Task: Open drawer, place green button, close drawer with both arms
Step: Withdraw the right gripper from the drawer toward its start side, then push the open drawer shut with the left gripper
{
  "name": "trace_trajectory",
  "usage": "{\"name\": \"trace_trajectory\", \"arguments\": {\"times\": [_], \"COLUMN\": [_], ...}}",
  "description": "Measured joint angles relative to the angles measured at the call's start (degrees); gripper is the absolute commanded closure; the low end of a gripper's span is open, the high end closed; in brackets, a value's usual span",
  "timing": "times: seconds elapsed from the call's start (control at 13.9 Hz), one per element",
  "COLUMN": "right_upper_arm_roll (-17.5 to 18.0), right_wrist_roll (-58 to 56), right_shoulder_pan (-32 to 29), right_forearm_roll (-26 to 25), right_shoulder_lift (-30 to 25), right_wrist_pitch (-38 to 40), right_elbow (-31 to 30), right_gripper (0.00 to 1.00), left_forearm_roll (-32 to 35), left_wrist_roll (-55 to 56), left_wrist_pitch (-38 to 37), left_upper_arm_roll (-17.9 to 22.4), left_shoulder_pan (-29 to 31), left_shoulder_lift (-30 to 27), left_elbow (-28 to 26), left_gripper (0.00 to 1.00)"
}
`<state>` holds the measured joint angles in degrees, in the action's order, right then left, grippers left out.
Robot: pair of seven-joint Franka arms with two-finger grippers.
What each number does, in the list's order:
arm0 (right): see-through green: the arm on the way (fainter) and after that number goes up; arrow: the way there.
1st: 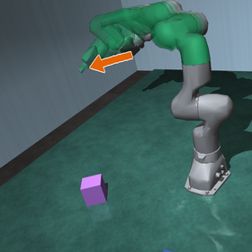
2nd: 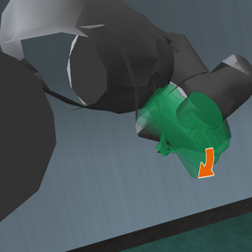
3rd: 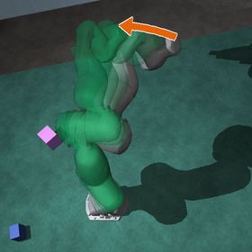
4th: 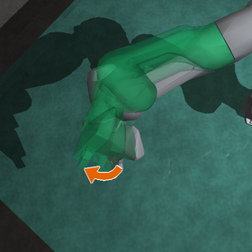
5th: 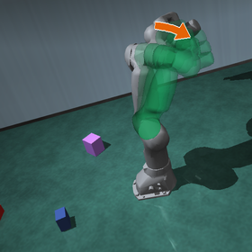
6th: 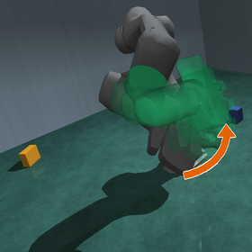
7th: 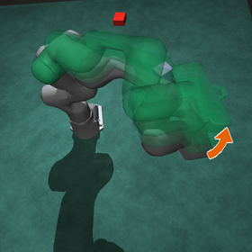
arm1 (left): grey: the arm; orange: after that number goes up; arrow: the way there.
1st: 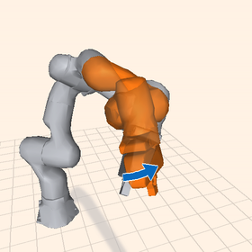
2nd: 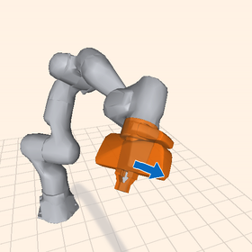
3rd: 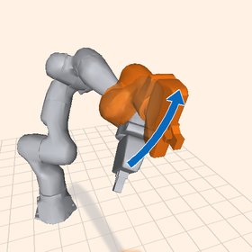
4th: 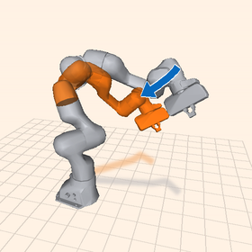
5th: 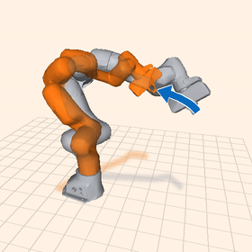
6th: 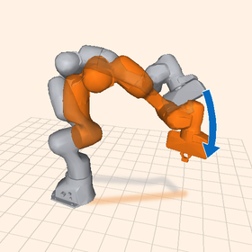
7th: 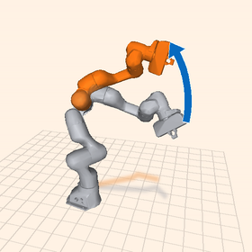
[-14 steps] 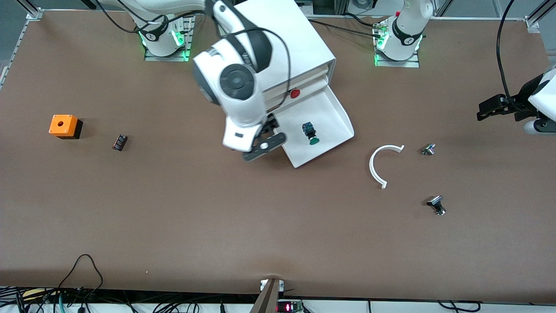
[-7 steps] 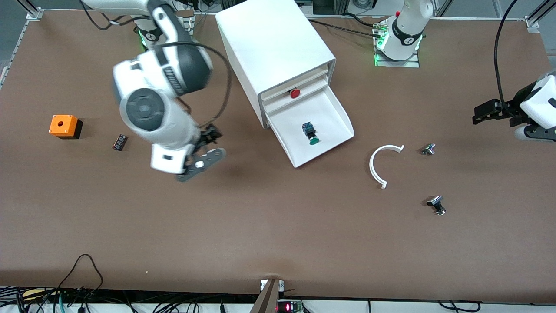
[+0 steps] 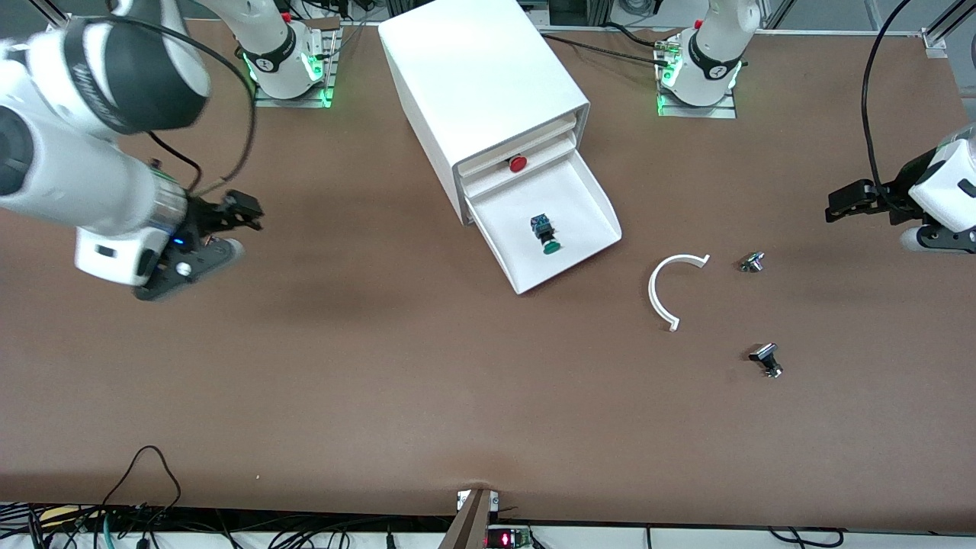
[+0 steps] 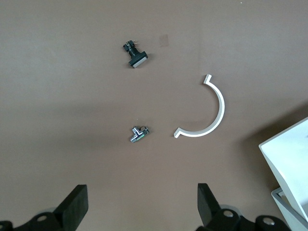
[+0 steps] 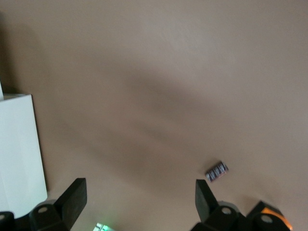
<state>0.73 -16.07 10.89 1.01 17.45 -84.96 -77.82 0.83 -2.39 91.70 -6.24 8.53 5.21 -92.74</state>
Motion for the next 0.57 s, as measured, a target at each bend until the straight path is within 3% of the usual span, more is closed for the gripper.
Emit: {"name": "trace_trajectory", "arguments": {"times": [0.29,0.57], "right_upper_arm_roll": [-0.3,-3.1], "right_wrist_roll": [-0.1,-0.1], "right_shoulder_pan": [-4.3,-5.3], "right_forearm_roll": [-0.1,-0.1], "right_shoulder_lift": [-6.0,-8.6], "right_wrist_pitch": [-0.5,-1.0], "right_elbow": [-6.5,-8.8], "right_gripper": [0.0,0.0], "left_forearm_roll": [-2.1,-4.5], "left_wrist_roll": [8.7,17.1], "left_wrist_pitch": [1.4,4.3], "left_upper_arm_roll": [-1.0,-1.5], "left_shoulder_pan": [-0.7,-2.8], "left_shoulder_lift": [2.7,5.9], "left_elbow": [-0.1,-0.1], "left_gripper": [0.0,0.0]}}
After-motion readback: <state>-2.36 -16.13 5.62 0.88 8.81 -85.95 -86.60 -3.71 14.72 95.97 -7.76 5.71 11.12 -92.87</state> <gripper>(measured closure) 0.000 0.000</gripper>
